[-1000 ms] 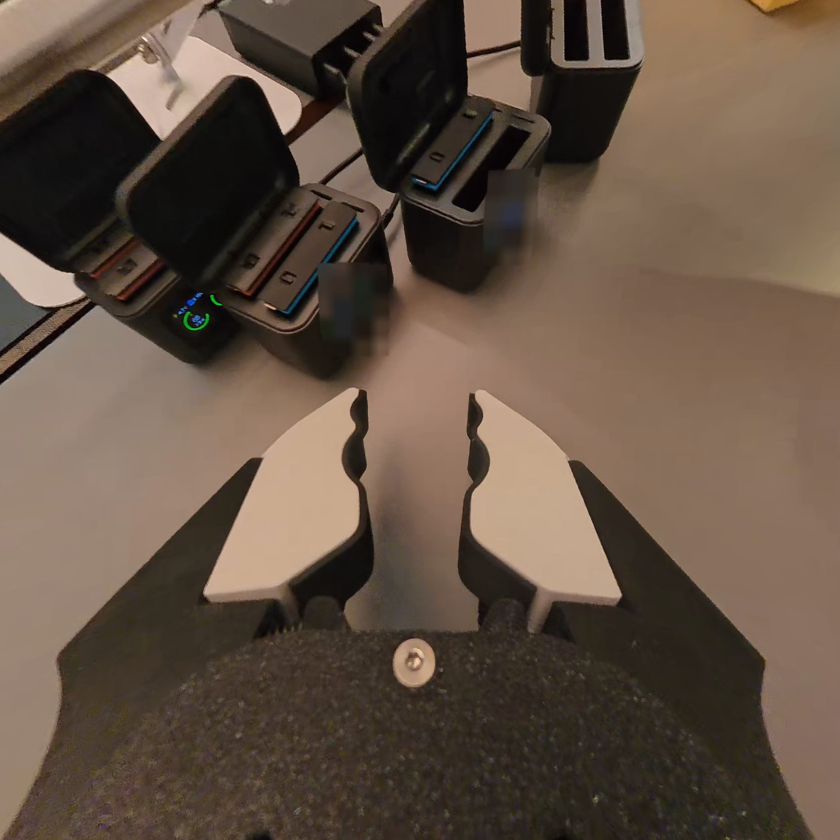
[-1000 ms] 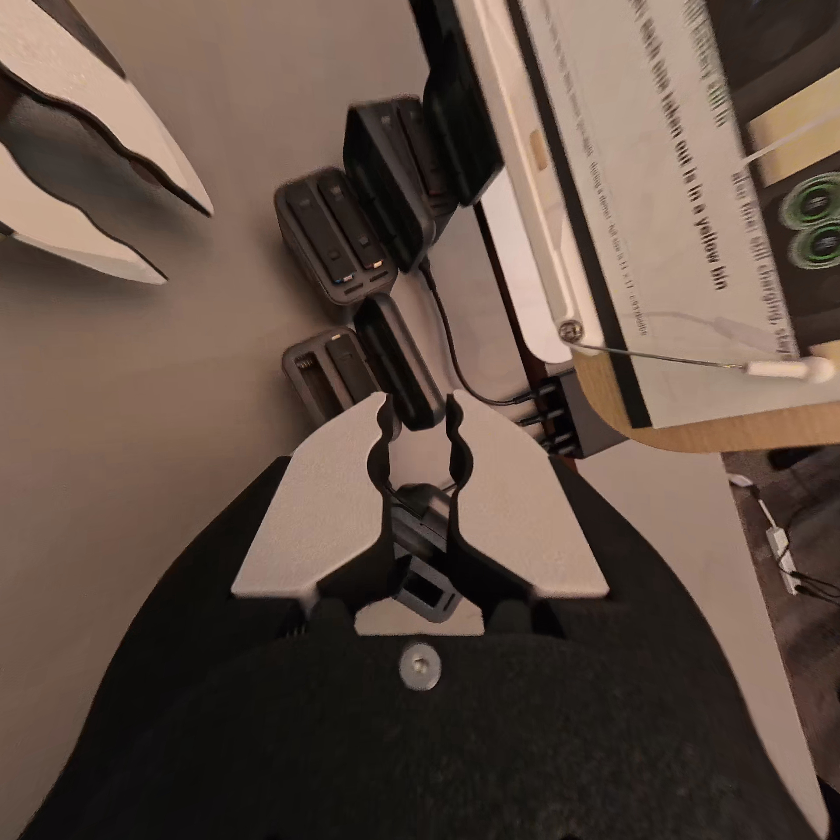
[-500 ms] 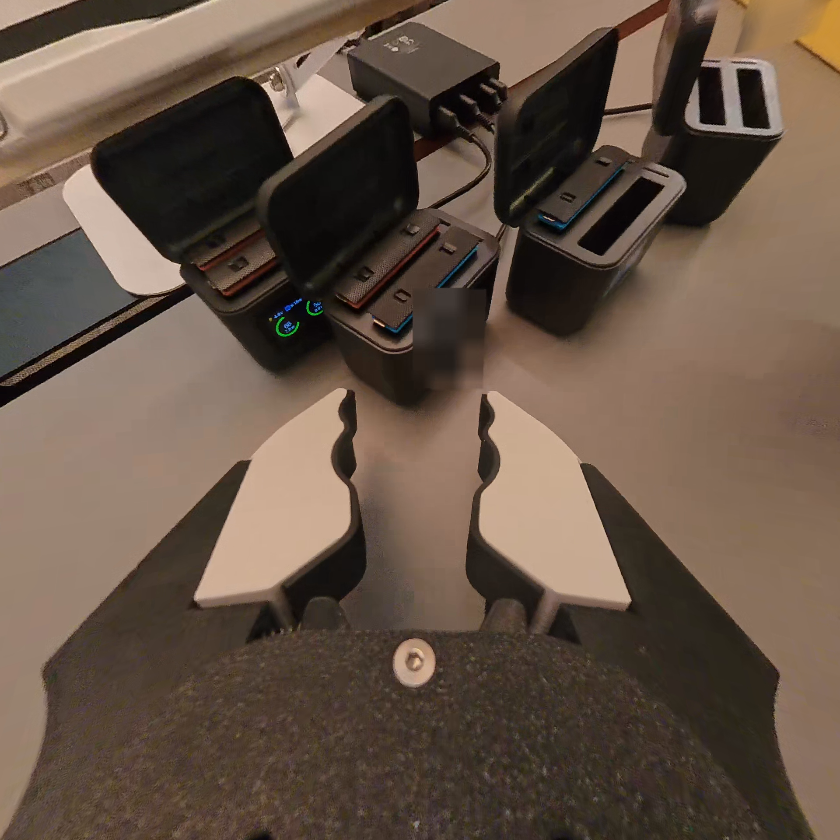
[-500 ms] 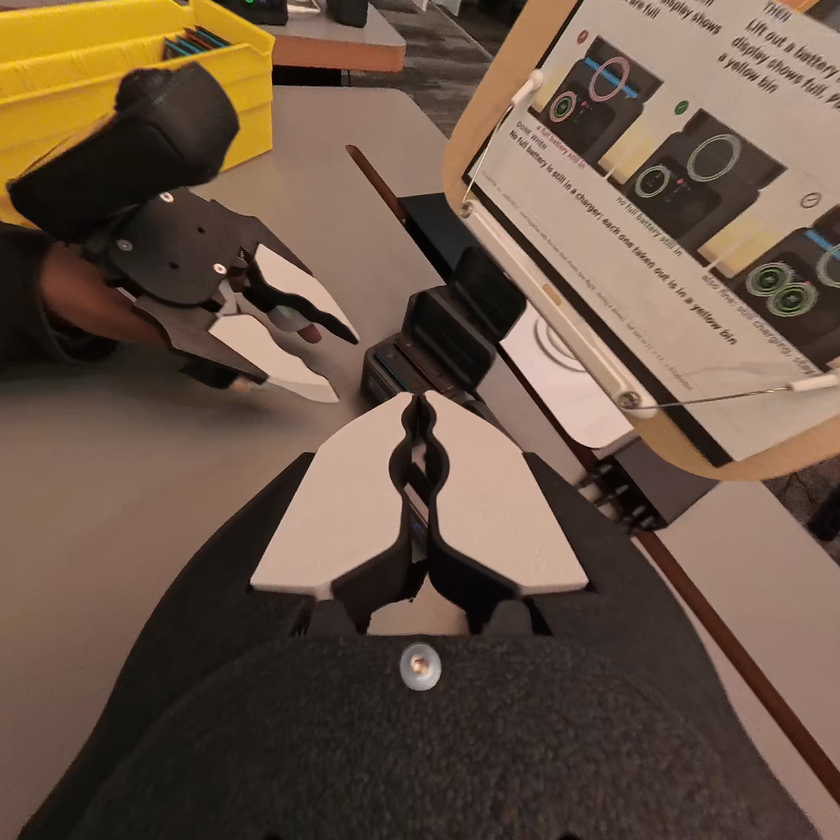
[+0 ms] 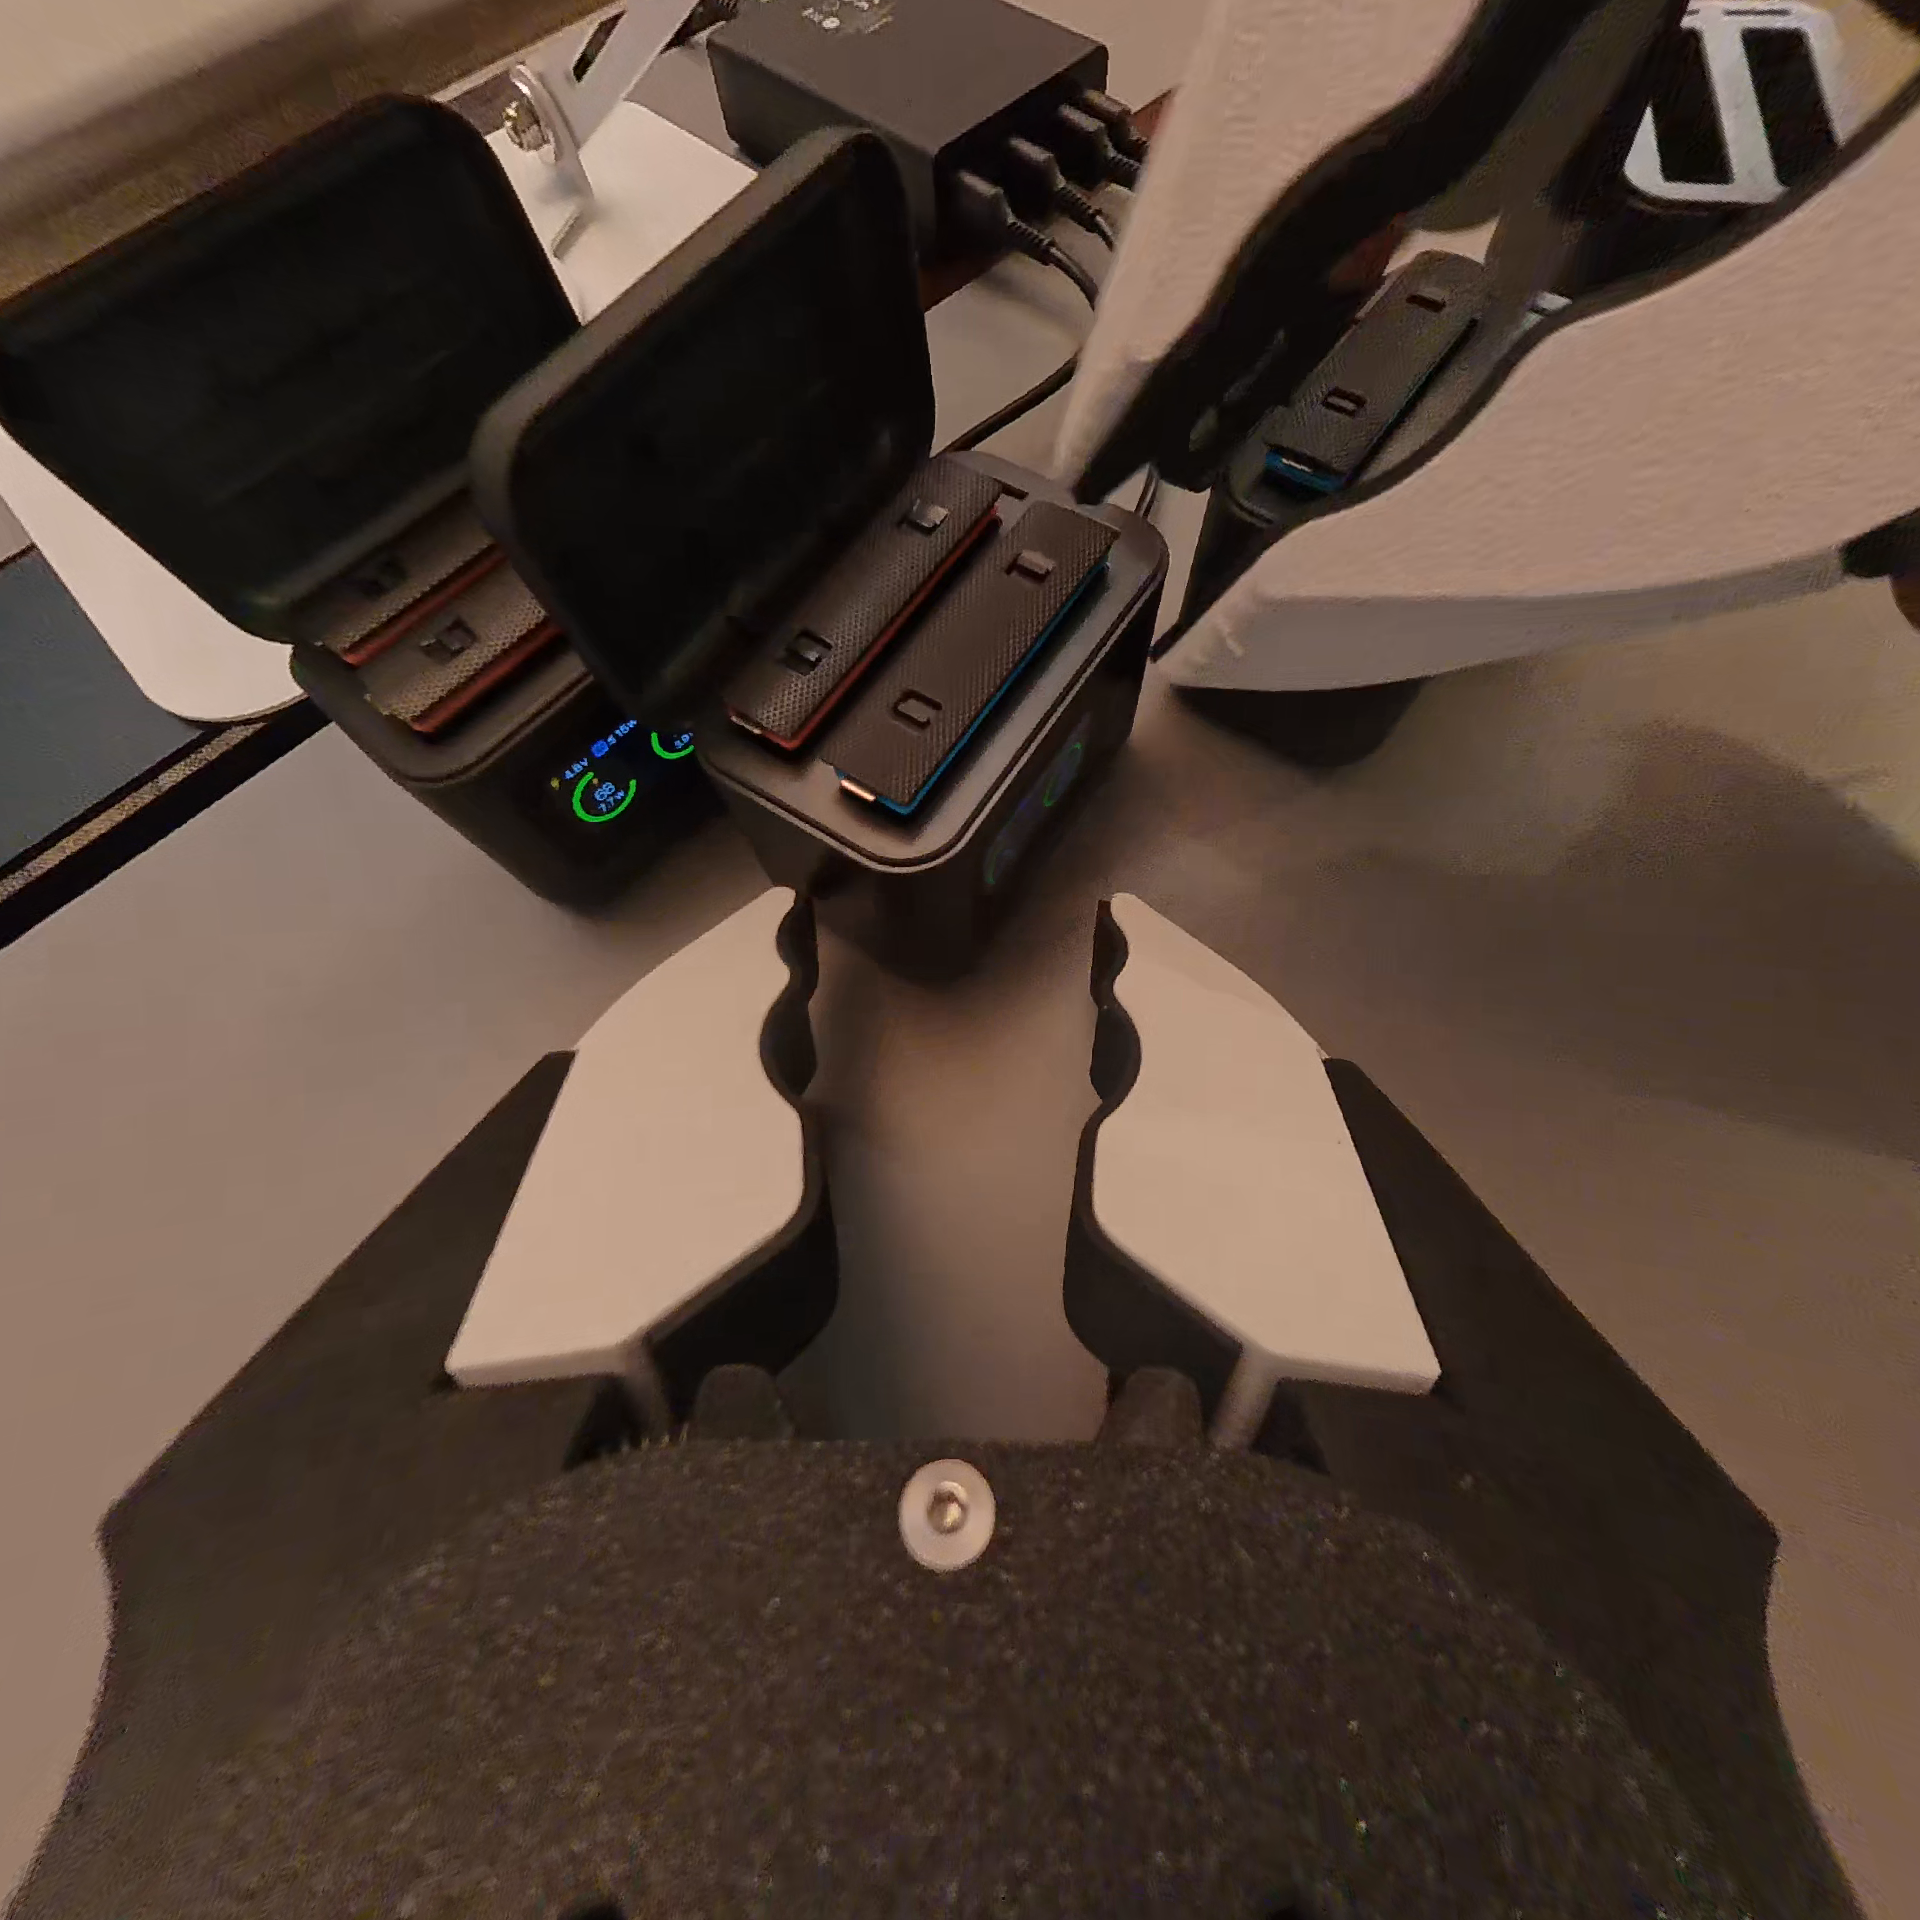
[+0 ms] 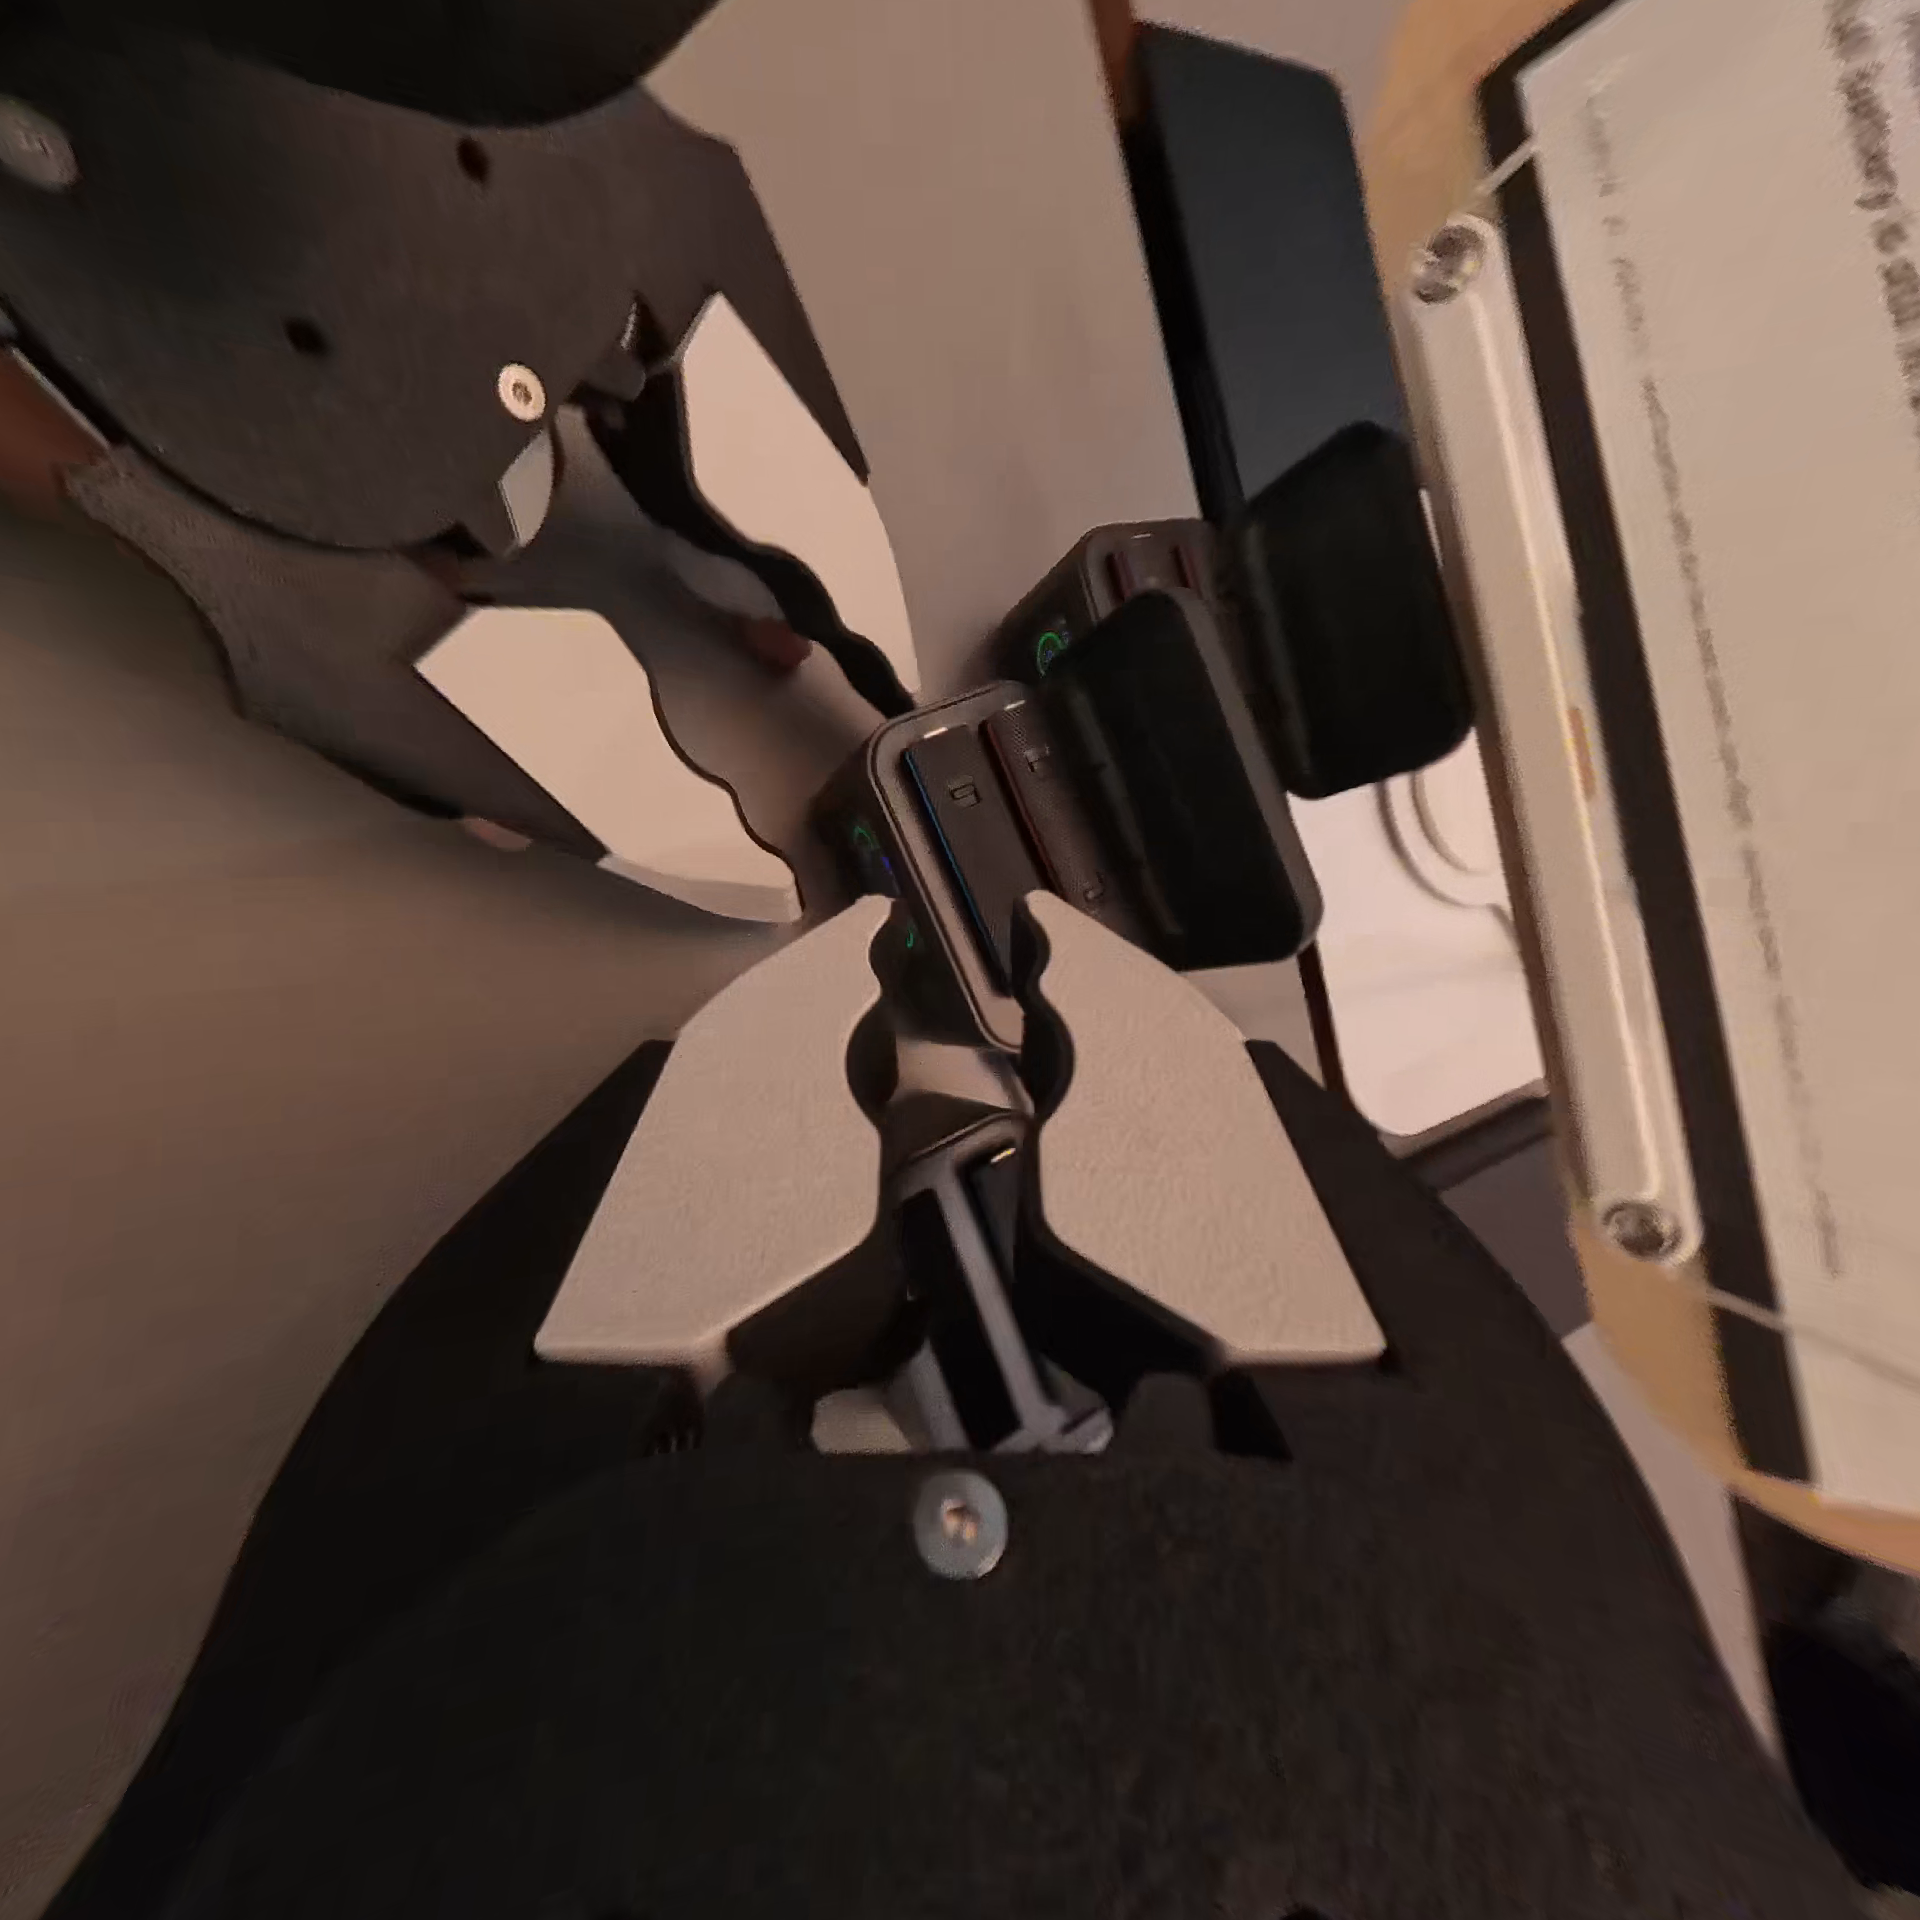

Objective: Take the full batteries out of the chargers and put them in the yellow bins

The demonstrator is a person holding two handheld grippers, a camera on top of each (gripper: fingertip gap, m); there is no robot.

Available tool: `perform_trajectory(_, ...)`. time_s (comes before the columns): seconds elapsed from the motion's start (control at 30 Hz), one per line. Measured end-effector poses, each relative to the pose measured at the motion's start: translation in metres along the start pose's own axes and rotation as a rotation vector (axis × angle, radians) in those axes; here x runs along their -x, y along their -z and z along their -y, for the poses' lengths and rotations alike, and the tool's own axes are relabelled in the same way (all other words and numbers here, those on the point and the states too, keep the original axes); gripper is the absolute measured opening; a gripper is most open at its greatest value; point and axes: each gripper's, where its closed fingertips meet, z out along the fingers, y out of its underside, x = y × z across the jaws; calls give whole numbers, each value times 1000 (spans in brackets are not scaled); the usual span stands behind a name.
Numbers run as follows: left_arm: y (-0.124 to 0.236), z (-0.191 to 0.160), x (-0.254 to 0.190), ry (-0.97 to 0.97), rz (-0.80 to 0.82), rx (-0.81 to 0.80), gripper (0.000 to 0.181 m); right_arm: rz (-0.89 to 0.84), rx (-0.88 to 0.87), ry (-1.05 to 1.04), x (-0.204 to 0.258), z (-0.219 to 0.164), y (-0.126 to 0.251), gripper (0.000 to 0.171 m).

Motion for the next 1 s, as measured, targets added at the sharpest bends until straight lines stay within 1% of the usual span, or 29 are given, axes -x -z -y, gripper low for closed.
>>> perform_trajectory(0.13,1,0,2,13,-21,-3,51,65,134,165,-3,0,-8,25)
perform_trajectory(0.23,0,1,4,13,-29,-8,51,109,222,259,-4,-5,-15,26)
perform_trajectory(0.33,-2,2,6,12,-40,-7,51,137,268,314,-6,-7,-21,24)
perform_trajectory(0.5,-7,5,8,1,-58,-5,50,203,309,333,-4,-8,-22,22)
perform_trajectory(0.67,-9,7,10,-16,-69,-7,50,250,316,314,-3,-9,-23,20)
perform_trajectory(0.87,-12,9,8,-42,-95,-8,58,299,326,279,-4,-9,-24,21)
perform_trajectory(1.0,-12,8,11,-61,-79,-5,53,314,326,290,-4,-8,-25,21)
